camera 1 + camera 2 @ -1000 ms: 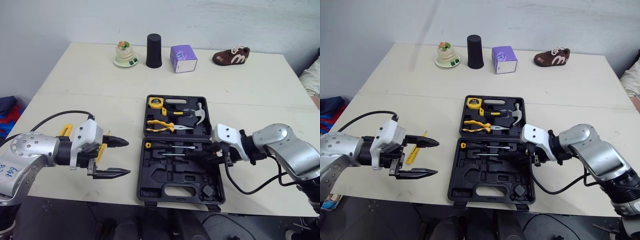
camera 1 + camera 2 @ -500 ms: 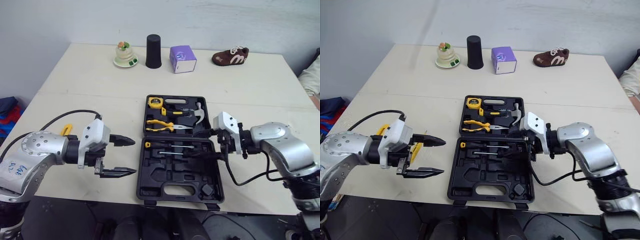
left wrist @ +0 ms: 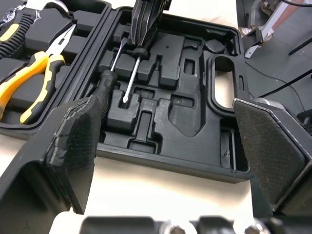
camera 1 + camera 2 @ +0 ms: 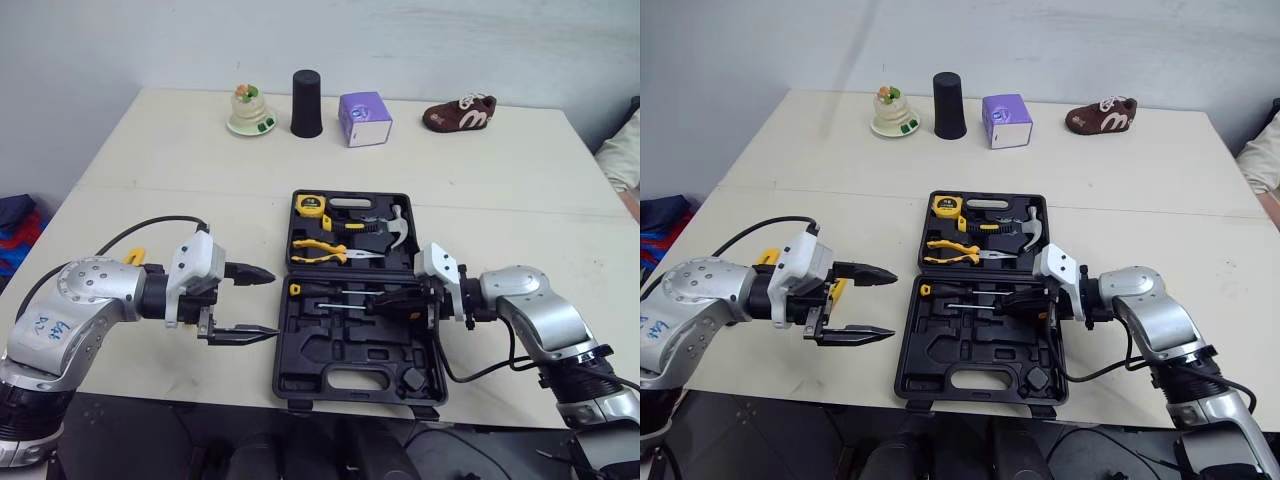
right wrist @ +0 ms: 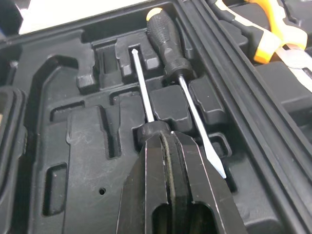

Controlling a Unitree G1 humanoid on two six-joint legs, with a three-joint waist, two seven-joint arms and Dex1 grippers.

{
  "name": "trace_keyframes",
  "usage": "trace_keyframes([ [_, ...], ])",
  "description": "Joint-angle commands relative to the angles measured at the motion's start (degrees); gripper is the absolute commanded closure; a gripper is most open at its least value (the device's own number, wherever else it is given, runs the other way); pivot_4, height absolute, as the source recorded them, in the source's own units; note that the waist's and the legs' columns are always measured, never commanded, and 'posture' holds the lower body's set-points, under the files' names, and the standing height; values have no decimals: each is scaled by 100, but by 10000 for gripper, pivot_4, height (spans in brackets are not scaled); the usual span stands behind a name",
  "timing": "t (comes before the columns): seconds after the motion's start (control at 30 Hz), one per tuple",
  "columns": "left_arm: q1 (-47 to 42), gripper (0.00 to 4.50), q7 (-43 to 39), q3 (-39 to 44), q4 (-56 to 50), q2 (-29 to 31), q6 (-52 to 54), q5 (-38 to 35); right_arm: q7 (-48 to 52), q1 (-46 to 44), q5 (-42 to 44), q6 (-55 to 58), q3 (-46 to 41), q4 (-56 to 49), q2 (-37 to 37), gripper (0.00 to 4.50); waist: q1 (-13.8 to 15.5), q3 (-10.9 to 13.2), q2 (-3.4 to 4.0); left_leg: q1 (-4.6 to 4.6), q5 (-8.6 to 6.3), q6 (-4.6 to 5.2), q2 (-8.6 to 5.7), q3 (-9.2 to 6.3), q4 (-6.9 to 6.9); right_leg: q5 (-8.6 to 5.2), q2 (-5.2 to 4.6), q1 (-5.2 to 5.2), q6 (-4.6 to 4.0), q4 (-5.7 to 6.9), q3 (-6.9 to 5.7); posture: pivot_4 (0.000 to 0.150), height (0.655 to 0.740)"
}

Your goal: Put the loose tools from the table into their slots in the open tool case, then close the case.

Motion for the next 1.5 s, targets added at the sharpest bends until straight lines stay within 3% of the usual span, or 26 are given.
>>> trace_keyframes([
  [0.03, -43, 0, -53, -51, -30, -22, -139, 100, -9, 339, -743, 99, 610, 239, -275, 44683, 5, -12, -19, 20, -5, 7, -1, 1, -4, -1, -2, 19, -1, -2, 1, 1500, 7383],
  [0.17, -60, 0, -50, -61, -20, -44, -140, 69, -106, 476, -713, 156, 539, 103, -250, 44683, 61, -36, -58, 88, -16, 8, -1, -25, -25, -7, -6, 105, -14, -28, -14, 1500, 7383],
  [0.4, 93, 0, -188, -78, 57, -58, -348, 153, -86, 809, -160, 148, -27, -551, -273, 44683, 116, -40, -64, 93, -37, -1, 3, -26, -42, -24, -25, 105, -41, -28, -43, 1500, 7383],
  [0.67, -256, 0, -259, -335, 135, -219, -391, 237, -725, 754, -1118, 517, 698, -99, -120, 44683, 102, -46, -69, 71, -45, -9, 15, -36, -37, -34, -14, 93, -47, -32, -58, 1500, 7383],
  [0.83, -400, 0, -303, -417, 254, -258, -438, 300, -422, 880, -1163, 391, 987, -327, -279, 44683, 184, -72, -88, 111, -43, -5, 12, -42, -42, -36, -23, 129, -52, -36, -63, 1500, 7383],
  [0.97, -414, 0, -306, -419, 259, -295, -449, 329, -661, 766, -683, 96, 347, -370, 114, 44683, 164, -98, -103, 143, -56, -5, 10, -78, -73, -96, -44, 187, -161, -84, -111, 1500, 7383],
  [1.03, -404, 0, -308, -403, 255, -311, -443, 340, -679, 716, -415, -73, -16, -453, 277, 44683, 147, -100, -105, 144, -56, -4, 3, -84, -99, -86, -58, 190, -143, -92, -134, 1500, 7383],
  [1.13, -285, 0, -248, -289, 263, -301, -403, 346, -639, 716, 9, -18, -549, -792, 278, 44683, 115, -59, -40, 140, -53, -9, -1, -81, -130, -60, -61, 177, -91, -103, -145, 1500, 7383],
  [1.23, 43, 0, -26, 64, 248, -257, -272, 270, -617, 882, 316, 117, -1041, -1213, -17, 44683, 143, -32, 14, 53, -37, -31, -3, -82, -120, -75, -51, 79, -71, -60, -142, 1500, 7383],
  [1.33, 959, 0, 594, 1097, 26, -407, 43, 20, -639, 1399, 865, 622, -2055, -1612, -506, 44683, 150, -22, 31, -41, -11, -63, 4, -82, -83, -81, -38, -25, -59, -15, -134, 1500, 7383],
  [1.43, 2141, 0, 1046, 2372, -289, -664, 395, -331, -636, 2008, 1310, 1044, -3163, -1706, -945, 35627, 131, -17, 34, -51, -31, -40, 11, -83, -75, -82, -33, -31, -58, -22, -130, 1500, 7383],
  [1.5, 3008, 0, 1278, 3319, -355, -936, 500, -424, -576, 2454, 1430, 1175, -3913, -1524, -1183, 24858, 124, -13, 28, -46, -43, -21, 11, -86, -65, -82, -35, -18, -57, -28, -131, 1500, 7383],
])
